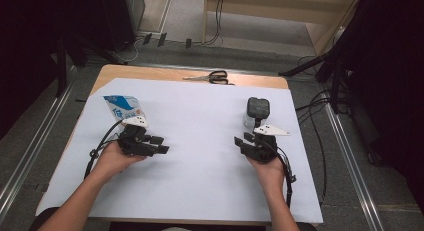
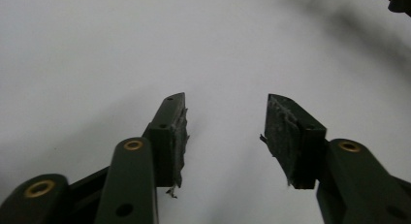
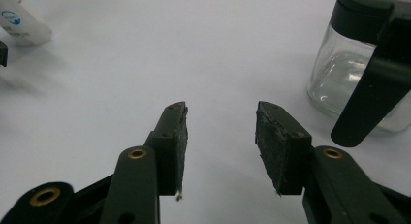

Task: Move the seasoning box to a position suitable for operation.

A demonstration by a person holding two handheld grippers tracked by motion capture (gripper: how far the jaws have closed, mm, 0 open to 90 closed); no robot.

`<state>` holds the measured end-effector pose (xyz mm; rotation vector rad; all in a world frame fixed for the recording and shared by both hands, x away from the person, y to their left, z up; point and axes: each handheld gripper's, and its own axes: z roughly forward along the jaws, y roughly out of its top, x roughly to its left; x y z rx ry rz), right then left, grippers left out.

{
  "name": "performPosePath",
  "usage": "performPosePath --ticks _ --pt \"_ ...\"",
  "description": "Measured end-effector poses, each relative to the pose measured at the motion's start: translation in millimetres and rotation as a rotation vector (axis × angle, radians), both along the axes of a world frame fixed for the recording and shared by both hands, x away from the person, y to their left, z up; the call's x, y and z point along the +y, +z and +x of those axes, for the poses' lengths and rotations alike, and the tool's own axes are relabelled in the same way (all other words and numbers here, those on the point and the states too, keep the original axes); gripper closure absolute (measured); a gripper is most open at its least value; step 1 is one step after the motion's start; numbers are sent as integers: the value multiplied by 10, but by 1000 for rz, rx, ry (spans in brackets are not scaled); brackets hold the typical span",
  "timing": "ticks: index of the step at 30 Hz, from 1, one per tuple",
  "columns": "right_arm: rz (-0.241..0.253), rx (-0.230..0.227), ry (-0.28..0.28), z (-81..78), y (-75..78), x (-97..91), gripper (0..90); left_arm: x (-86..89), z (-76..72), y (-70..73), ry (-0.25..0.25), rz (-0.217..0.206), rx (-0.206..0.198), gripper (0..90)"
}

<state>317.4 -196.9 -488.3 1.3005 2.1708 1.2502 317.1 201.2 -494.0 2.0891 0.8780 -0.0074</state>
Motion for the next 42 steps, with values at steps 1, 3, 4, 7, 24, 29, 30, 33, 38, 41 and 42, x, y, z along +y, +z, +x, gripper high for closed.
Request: performPosePath --ticks 1,3,4,7,24,29,30,33,38,41,42 --pt "0 0 0 0 0 0 559 0 0 0 0 0 0 491" --pt "12 10 -2 2 -7 -6 543 -17 -20 1 -9 11 -31 480" --pt "8 9 -4 2 -11 -9 539 -23 -24 3 -20 15 -27 473" --pt "7 11 -12 -6 -22 -21 525 -53 -57 5 -36 36 -39 511" --pt "26 -5 -99 7 1 -94 287 -23 -69 52 -42 -5 -34 491" --pt "22 -8 -133 16 14 -117 209 -1 -62 67 -31 -10 -42 475" --pt "19 -8 -140 22 15 -117 187 -1 -65 70 -28 -11 -42 471" --pt "19 -9 -159 51 19 -114 155 13 -66 82 -24 -7 -41 454" --pt "-13 -10 -183 92 57 -107 152 38 -82 118 -31 -10 -42 375" --pt "7 -10 -187 105 75 -126 152 51 -86 131 -33 -21 -33 336" --pt "6 -17 -198 119 88 -140 152 56 -91 140 -29 -21 -33 284"
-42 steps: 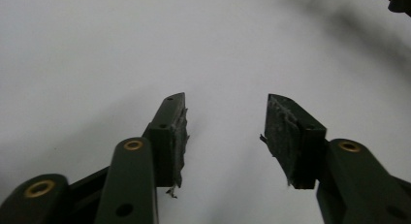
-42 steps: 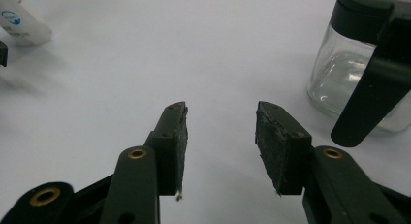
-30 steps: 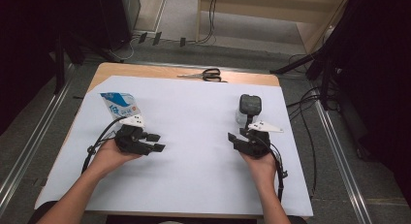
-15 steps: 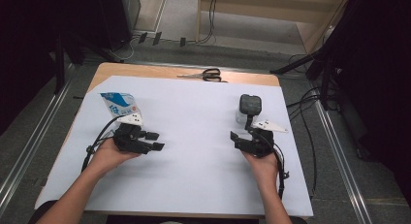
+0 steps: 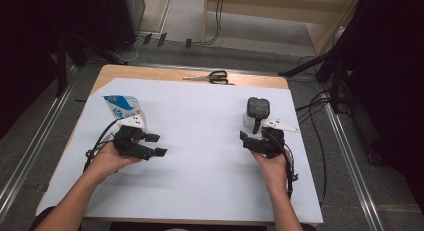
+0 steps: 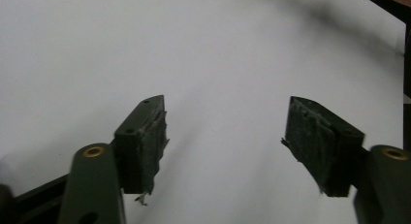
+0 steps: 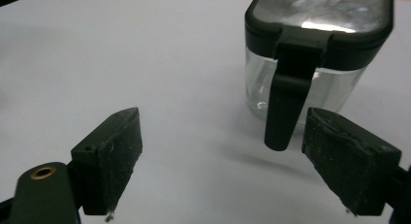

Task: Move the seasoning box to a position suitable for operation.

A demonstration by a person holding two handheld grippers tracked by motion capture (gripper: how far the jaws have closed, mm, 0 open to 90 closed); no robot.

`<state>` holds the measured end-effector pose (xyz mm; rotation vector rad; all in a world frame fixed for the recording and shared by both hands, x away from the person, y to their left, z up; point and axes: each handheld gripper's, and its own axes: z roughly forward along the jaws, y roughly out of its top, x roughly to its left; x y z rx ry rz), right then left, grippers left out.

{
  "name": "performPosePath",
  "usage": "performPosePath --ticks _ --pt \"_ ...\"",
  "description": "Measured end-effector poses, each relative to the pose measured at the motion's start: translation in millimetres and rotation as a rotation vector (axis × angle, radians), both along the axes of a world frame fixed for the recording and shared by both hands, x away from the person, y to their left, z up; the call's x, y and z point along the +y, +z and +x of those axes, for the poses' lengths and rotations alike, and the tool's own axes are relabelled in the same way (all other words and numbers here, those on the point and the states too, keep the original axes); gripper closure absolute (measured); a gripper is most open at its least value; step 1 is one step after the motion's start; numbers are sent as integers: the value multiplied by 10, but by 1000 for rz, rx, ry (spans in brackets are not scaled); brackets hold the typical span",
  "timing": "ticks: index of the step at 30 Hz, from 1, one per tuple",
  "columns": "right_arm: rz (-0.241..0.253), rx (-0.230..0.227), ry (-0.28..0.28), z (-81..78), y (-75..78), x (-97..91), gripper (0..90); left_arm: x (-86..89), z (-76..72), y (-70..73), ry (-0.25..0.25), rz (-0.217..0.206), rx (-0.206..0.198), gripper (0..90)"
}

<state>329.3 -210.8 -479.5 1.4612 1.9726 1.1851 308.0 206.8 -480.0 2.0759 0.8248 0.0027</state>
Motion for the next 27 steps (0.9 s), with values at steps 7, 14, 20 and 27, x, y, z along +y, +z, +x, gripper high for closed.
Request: performPosePath --ticks 7,14,20,27 --pt "-5 -9 -40 84 23 -69 149 39 -17 58 3 -46 3 197" --pt "-13 0 -73 230 36 -111 125 69 -18 65 11 -43 5 244" --pt "-33 7 -93 377 54 -102 83 85 -15 83 35 -60 11 214" --pt "-41 8 -121 563 64 -81 64 75 -19 63 22 -47 12 222"
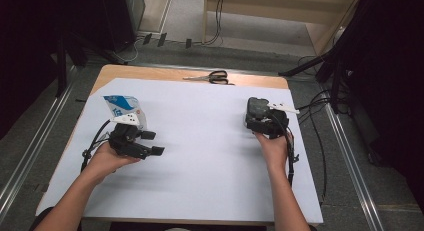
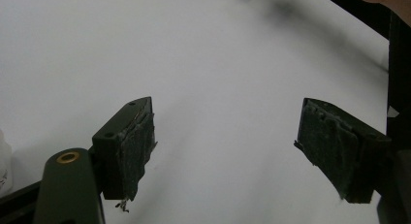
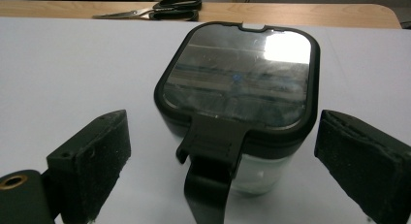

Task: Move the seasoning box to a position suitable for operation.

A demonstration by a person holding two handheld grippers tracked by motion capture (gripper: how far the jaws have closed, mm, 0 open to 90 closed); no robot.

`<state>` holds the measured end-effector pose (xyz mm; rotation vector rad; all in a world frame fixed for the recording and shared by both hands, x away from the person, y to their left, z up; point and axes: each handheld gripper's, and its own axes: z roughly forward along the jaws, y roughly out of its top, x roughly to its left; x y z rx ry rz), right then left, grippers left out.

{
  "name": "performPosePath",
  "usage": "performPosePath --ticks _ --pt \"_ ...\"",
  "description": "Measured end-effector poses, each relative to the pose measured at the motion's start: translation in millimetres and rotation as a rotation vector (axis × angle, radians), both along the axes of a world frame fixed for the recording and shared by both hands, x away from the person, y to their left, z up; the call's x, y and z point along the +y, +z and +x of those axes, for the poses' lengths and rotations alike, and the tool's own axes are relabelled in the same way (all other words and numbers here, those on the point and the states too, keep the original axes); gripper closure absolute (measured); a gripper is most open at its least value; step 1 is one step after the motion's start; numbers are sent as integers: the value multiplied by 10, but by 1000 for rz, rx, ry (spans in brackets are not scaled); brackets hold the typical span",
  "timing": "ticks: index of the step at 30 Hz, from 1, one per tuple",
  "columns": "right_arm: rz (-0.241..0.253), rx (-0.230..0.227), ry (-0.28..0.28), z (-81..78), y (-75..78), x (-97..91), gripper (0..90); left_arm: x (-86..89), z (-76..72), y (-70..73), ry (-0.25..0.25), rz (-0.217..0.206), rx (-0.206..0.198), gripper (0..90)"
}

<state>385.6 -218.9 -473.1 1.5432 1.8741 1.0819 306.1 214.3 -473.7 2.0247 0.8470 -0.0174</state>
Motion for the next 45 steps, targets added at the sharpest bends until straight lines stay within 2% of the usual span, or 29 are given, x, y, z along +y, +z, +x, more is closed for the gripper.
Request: performPosePath --ticks 6,9,14,21,28,31,35,37,45 --pt "-27 9 -14 184 -28 33 60 -17 -11 -15 -8 14 2 227" --pt "-11 16 -28 258 -61 33 61 -25 -24 -29 -12 22 10 229" --pt "0 27 -46 329 -135 58 65 -19 -38 -45 0 28 19 232" --pt "-18 35 -76 402 -257 110 55 18 -78 -71 20 37 36 241" --pt "-19 19 -88 402 -268 117 69 44 -108 -73 29 23 42 244" --pt "-30 20 -94 398 -265 130 81 51 -112 -75 26 31 37 247" --pt "-55 12 -89 390 -254 133 109 58 -112 -73 36 32 38 248" --pt "-76 -7 -86 362 -218 119 143 57 -110 -75 35 23 38 249" --pt "-55 -10 -58 343 -187 67 162 52 -91 -75 29 20 43 250"
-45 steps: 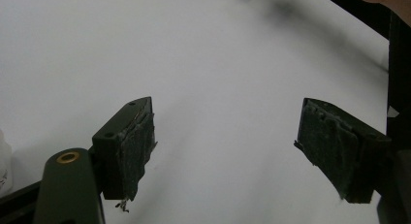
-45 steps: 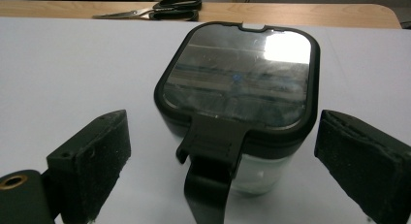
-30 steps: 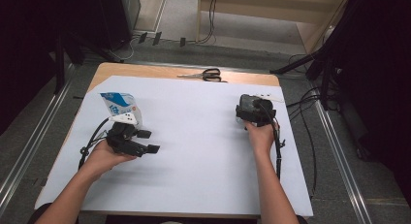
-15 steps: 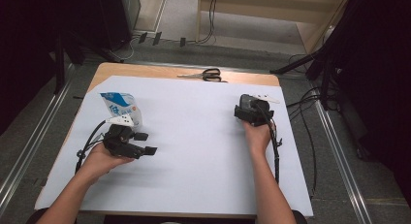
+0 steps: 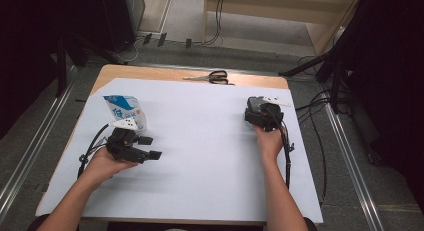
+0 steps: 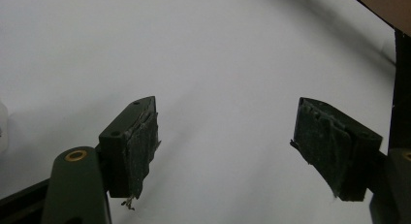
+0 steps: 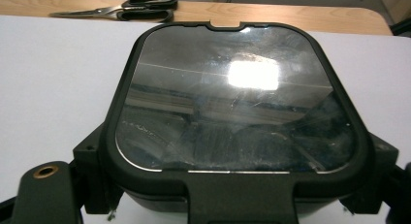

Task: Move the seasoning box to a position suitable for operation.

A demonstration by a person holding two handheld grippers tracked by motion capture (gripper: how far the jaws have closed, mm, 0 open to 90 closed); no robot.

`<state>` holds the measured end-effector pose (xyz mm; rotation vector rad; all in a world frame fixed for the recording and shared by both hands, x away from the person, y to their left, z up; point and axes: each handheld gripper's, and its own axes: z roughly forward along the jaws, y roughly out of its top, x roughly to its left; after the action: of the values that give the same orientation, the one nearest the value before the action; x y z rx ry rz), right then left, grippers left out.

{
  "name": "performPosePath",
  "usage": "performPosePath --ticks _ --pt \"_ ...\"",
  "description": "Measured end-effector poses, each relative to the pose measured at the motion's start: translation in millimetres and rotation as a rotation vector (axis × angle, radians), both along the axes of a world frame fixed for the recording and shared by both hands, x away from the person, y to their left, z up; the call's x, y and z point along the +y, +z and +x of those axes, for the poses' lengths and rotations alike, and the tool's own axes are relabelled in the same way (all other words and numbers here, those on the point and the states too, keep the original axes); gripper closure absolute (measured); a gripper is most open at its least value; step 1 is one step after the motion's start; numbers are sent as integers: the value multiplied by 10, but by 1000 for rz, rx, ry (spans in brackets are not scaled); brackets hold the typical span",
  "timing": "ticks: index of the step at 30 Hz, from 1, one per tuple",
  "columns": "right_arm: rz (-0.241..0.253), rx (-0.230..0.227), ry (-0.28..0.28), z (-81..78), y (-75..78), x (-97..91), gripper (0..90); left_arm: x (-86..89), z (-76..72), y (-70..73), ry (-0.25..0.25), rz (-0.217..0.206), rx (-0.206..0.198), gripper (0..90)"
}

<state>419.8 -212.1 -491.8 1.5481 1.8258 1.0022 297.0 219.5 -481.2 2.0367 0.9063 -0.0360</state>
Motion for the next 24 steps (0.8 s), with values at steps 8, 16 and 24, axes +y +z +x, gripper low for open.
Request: performPosePath --ticks 8,16,24 --pt "30 -11 83 -141 144 90 163 -7 33 -8 -10 -4 26 338" --pt "27 -24 234 -480 261 249 163 -1 80 6 -12 -12 29 446" --pt "36 -14 296 -699 249 316 163 38 130 21 3 -39 26 575"
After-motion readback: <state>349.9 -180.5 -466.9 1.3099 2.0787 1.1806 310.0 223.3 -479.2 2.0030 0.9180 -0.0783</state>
